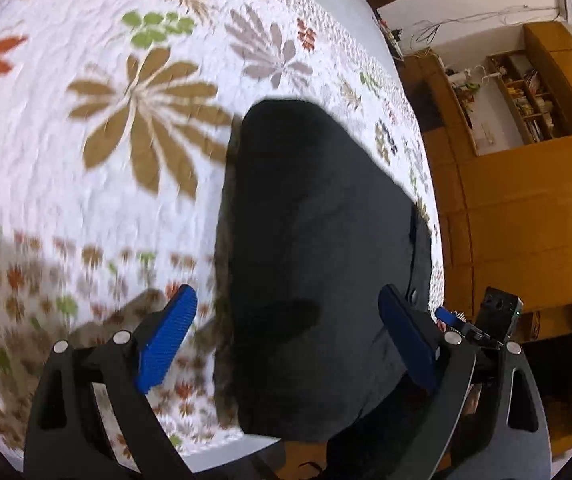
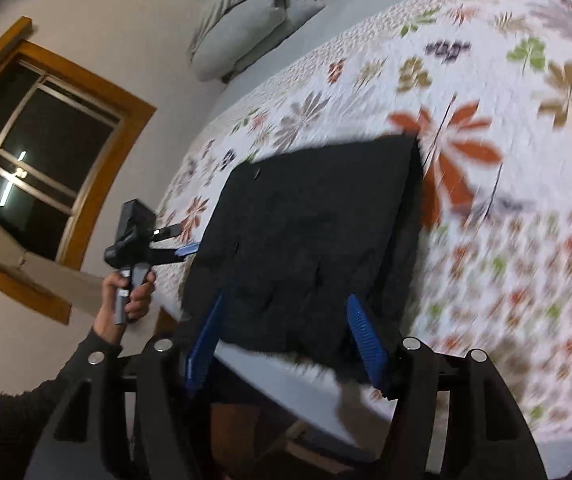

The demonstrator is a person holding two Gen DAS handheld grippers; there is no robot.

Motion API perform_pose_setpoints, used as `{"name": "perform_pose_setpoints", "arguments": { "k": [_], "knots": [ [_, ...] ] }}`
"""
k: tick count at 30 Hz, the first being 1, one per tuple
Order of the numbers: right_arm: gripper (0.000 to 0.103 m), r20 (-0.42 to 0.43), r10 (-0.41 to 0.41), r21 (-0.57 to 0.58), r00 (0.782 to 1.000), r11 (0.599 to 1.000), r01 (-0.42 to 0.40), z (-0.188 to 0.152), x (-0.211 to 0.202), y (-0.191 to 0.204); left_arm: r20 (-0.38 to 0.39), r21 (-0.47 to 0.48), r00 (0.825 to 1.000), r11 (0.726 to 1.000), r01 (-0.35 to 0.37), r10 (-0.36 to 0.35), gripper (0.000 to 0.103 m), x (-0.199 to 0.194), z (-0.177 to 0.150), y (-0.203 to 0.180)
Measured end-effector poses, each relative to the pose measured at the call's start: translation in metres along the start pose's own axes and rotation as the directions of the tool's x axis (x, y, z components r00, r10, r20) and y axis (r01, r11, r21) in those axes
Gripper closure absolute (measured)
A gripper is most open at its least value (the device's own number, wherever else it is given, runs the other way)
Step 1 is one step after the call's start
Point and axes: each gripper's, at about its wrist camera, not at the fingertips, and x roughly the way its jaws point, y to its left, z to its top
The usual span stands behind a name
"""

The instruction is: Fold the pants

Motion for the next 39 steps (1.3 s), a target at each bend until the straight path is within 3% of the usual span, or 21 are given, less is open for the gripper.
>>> {"name": "perform_pose_setpoints", "arguments": {
  "k": [4, 7, 9, 13, 17, 23, 29, 35, 39],
  "knots": [
    [0.039, -0.077, -0.088, 0.055, 0.993, 0.994, 0.093, -0.011, 0.029, -0.017, -0.057, -0.031, 0.998, 0.999, -0.019, 0.017, 0.011, 0.019, -0.010, 0.009],
    [0.034, -0.022, -0.005, 0.094, 1.000, 0.996, 0.007, -0.008, 0.010, -0.017, -0.058, -0.023, 0.997, 0.998, 0.057, -0.058, 0.011, 0.015, -0.012, 0.008],
    [0.012, 0.013, 0.019, 0.138, 1.000, 0.990, -0.020, 0.000, -0.006, -0.026, -0.057, -0.022, 0.993, 0.994, 0.106, -0.107, 0.011, 0.012, -0.007, 0.010],
    [0.011, -0.015, 0.088, 0.274, 0.996, 0.958, -0.080, 0.015, -0.004, -0.061, -0.081, -0.062, 0.978, 0.980, 0.189, -0.194, 0.009, 0.017, 0.009, 0.019],
    [0.009, -0.073, 0.105, 0.366, 0.992, 0.928, -0.071, 0.024, 0.015, -0.089, -0.131, -0.052, 0.966, 0.975, 0.218, -0.223, 0.009, 0.032, 0.022, 0.018],
    [0.007, -0.106, 0.125, 0.392, 0.987, 0.917, -0.074, 0.039, 0.042, -0.101, -0.230, -0.011, 0.950, 0.977, 0.214, -0.211, 0.009, 0.067, 0.034, 0.010],
    [0.003, -0.096, 0.121, 0.376, 0.988, 0.923, -0.076, 0.033, 0.053, -0.098, -0.199, -0.042, 0.944, 0.965, 0.258, -0.262, 0.009, 0.070, 0.038, 0.016],
    [0.003, -0.098, 0.194, 0.359, 0.976, 0.922, -0.147, 0.032, 0.066, -0.086, -0.215, -0.021, 0.937, 0.961, 0.277, -0.275, 0.007, 0.073, 0.033, 0.008],
    [0.003, -0.111, 0.190, 0.345, 0.975, 0.928, -0.142, 0.034, 0.083, -0.086, -0.209, -0.049, 0.938, 0.961, 0.271, -0.275, 0.007, 0.076, 0.035, 0.012]
  ]
}}
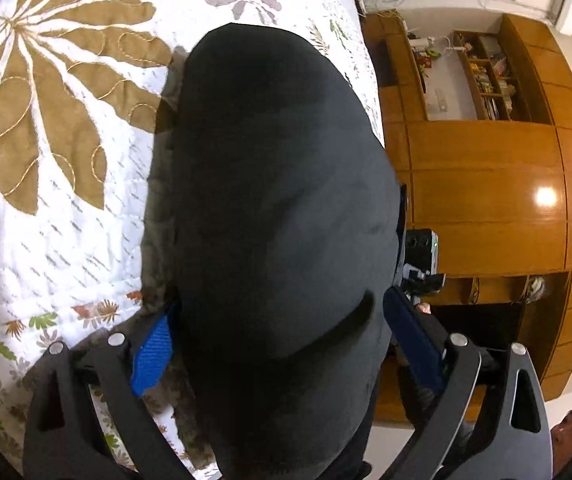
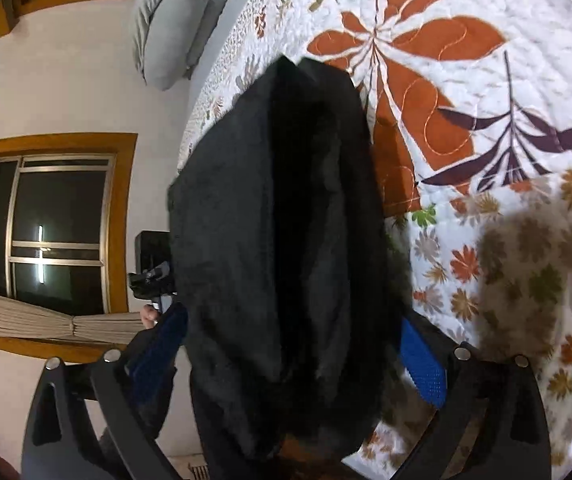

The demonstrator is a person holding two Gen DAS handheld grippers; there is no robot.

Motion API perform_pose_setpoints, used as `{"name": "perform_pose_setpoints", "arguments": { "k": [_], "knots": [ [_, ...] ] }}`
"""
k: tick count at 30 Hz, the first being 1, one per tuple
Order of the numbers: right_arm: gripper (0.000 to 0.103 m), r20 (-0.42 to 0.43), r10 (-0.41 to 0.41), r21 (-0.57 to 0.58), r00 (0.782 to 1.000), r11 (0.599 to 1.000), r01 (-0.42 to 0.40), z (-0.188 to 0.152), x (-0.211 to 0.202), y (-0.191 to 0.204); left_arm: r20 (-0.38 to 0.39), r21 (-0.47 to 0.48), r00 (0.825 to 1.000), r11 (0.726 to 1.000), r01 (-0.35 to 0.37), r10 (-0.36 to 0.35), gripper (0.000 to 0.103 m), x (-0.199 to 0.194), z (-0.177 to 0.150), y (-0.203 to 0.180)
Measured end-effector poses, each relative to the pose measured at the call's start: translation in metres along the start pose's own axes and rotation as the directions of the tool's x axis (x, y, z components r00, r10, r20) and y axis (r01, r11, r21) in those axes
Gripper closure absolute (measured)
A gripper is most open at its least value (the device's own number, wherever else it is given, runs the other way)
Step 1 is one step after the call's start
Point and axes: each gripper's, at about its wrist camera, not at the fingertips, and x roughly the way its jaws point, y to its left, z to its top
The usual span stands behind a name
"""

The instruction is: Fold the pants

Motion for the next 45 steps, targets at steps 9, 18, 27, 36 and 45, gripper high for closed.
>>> {"name": "perform_pose_setpoints", "arguments": {
  "k": [9, 18, 27, 36, 45],
  "knots": [
    [0.003, -0.030, 0.044, -0.010, 0.999, 0.999, -0.045, 0.007, 0.014, 0.008, -0.035, 0.012, 0.998, 0.998, -0.055, 0.056, 0.007, 0.006, 0.004, -0.005],
    [0.003, -0.049, 0.050, -0.021, 0.998, 0.999, -0.051, 0.009, 0.018, 0.014, -0.036, 0.048, 0.994, 0.994, -0.100, 0.102, 0.008, 0.011, 0.004, -0.007],
    [0.048, -0.040, 0.057, -0.067, 0.998, 0.996, -0.060, 0.003, 0.020, 0.026, 0.012, 0.043, 0.994, 0.993, -0.107, 0.107, 0.044, -0.003, 0.002, -0.003],
    [0.061, -0.033, 0.071, -0.090, 0.997, 0.993, -0.074, 0.003, 0.019, 0.051, 0.028, 0.038, 0.993, 0.992, -0.119, 0.118, 0.061, -0.011, 0.000, -0.016],
    [0.063, -0.036, 0.070, -0.116, 0.997, 0.990, -0.074, 0.008, 0.016, 0.077, 0.052, 0.051, 0.992, 0.992, -0.114, 0.111, 0.064, -0.024, 0.002, -0.028]
  ]
}}
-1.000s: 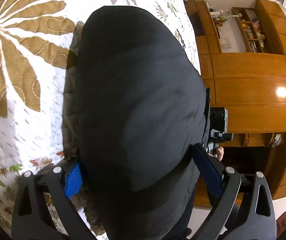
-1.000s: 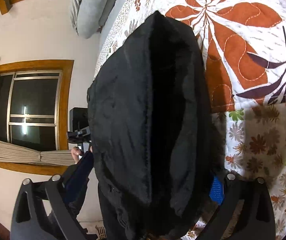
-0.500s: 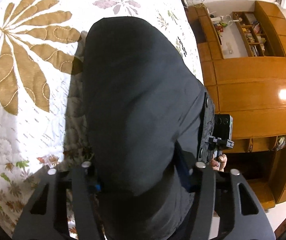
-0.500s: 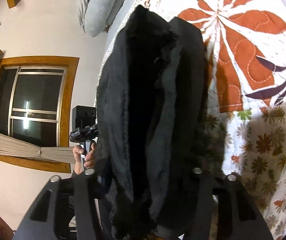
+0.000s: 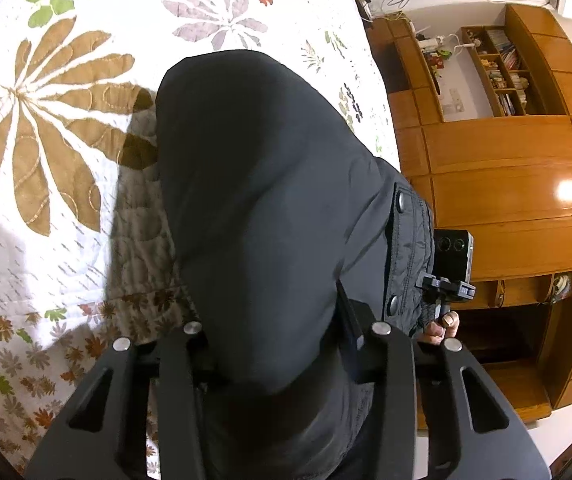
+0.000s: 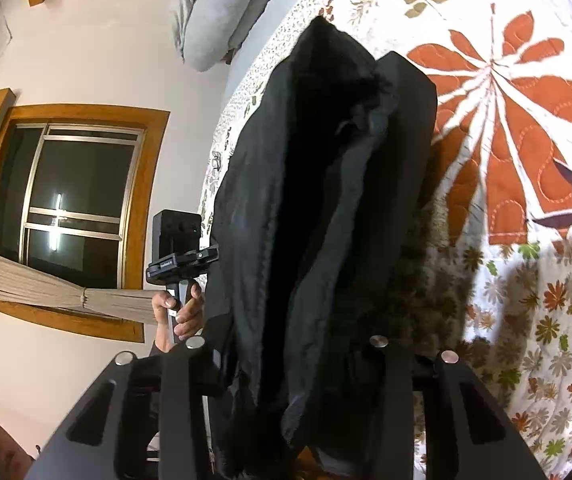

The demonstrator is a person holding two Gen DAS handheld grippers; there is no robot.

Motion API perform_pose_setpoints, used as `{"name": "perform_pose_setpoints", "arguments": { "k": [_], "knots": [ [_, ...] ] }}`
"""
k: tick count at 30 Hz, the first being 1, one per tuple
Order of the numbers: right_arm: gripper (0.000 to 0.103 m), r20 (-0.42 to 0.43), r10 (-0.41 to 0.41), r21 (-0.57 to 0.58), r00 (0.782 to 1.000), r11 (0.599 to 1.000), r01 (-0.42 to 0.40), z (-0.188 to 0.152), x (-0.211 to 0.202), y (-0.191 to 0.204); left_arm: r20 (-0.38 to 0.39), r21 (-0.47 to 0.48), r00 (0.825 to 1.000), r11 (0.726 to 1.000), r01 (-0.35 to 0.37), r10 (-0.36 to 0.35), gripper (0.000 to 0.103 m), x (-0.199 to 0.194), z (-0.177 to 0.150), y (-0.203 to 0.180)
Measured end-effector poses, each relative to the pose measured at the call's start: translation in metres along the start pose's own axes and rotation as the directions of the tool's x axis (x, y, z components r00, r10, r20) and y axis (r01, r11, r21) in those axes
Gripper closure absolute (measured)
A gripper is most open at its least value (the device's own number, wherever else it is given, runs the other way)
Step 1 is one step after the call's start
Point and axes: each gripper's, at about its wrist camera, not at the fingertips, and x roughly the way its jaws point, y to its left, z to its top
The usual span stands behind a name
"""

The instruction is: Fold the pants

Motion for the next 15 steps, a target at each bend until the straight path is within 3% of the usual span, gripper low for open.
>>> {"name": "perform_pose_setpoints", "arguments": {
  "k": [8, 15],
  "knots": [
    [0.063, -0.012, -0.005, -0.033, 1.000, 0.999, 0.005, 0.019, 0.004, 0.004, 0.034, 0.014, 0.999, 1.000, -0.022, 0.022, 0.064, -0.027, 0.012, -0.003],
    [0.063, -0.009, -0.017, -0.088, 1.000, 0.996, 0.016, 0.071, 0.024, 0.031, 0.095, 0.011, 0.994, 0.998, -0.060, 0.058, 0.064, -0.064, 0.060, 0.001]
  ]
}}
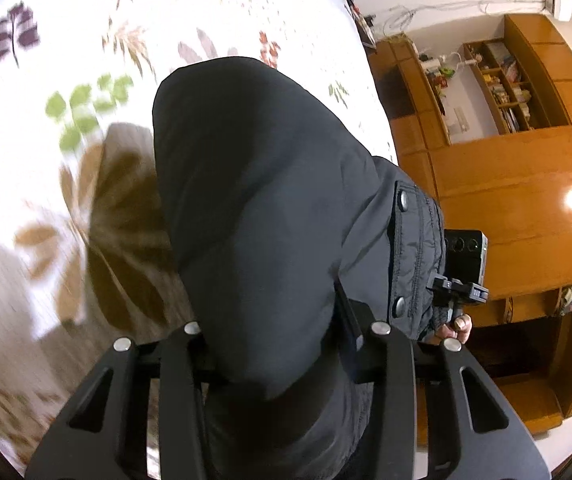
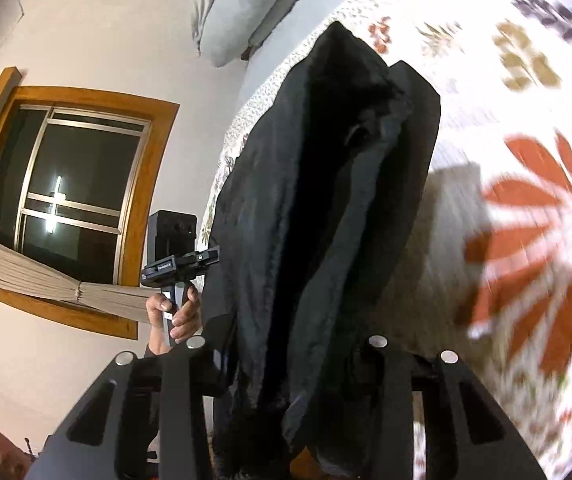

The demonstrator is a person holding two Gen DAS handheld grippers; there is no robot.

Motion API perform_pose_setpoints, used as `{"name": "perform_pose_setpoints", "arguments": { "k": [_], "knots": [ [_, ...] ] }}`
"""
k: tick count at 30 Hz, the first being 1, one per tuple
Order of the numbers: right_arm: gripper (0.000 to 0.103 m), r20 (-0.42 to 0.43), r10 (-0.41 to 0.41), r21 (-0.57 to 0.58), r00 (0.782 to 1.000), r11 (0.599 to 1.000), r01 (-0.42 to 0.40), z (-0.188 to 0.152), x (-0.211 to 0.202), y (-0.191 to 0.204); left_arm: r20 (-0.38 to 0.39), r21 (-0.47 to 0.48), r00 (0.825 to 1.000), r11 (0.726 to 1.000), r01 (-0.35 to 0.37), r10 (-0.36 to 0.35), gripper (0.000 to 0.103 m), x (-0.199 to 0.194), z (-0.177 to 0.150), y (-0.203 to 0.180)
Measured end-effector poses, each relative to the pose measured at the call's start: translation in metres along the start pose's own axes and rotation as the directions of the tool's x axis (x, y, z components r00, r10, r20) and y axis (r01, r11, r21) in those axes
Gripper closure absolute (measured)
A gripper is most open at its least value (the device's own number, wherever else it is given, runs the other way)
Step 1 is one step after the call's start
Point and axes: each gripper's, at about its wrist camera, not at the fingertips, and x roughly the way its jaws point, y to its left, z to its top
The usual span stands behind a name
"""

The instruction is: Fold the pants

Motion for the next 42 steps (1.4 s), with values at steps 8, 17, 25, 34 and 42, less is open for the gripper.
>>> {"name": "perform_pose_setpoints", "arguments": {
  "k": [8, 17, 25, 34, 42],
  "knots": [
    [0.063, -0.001, -0.019, -0.018, 1.000, 1.000, 0.019, 0.098, 0.047, 0.000, 0.046, -0.047, 0.998, 0.998, -0.036, 0.038, 0.064, -0.022, 0.089, 0.036],
    [0.063, -0.052, -0.079, 0.008, 0.996, 0.997, 0.080, 0.166, 0.114, -0.048, 0.051, -0.134, 0.995, 0.988, -0.073, 0.081, 0.057, -0.013, 0.139, 0.112],
    [0.033, -0.069, -0.111, 0.048, 0.991, 0.992, 0.115, 0.175, 0.118, -0.072, 0.116, -0.111, 0.989, 0.991, -0.080, 0.093, 0.029, -0.024, 0.131, 0.109],
    [0.022, 0.110, -0.159, 0.035, 0.981, 0.987, 0.156, 0.149, 0.043, -0.051, 0.207, -0.003, 0.944, 0.965, -0.262, 0.257, 0.013, -0.066, 0.087, 0.070],
    [0.021, 0.065, -0.418, -0.026, 0.906, 0.907, 0.421, 0.123, 0.082, -0.047, 0.173, -0.040, 0.920, 0.935, -0.351, 0.353, 0.006, -0.051, 0.061, 0.097]
  ]
}}
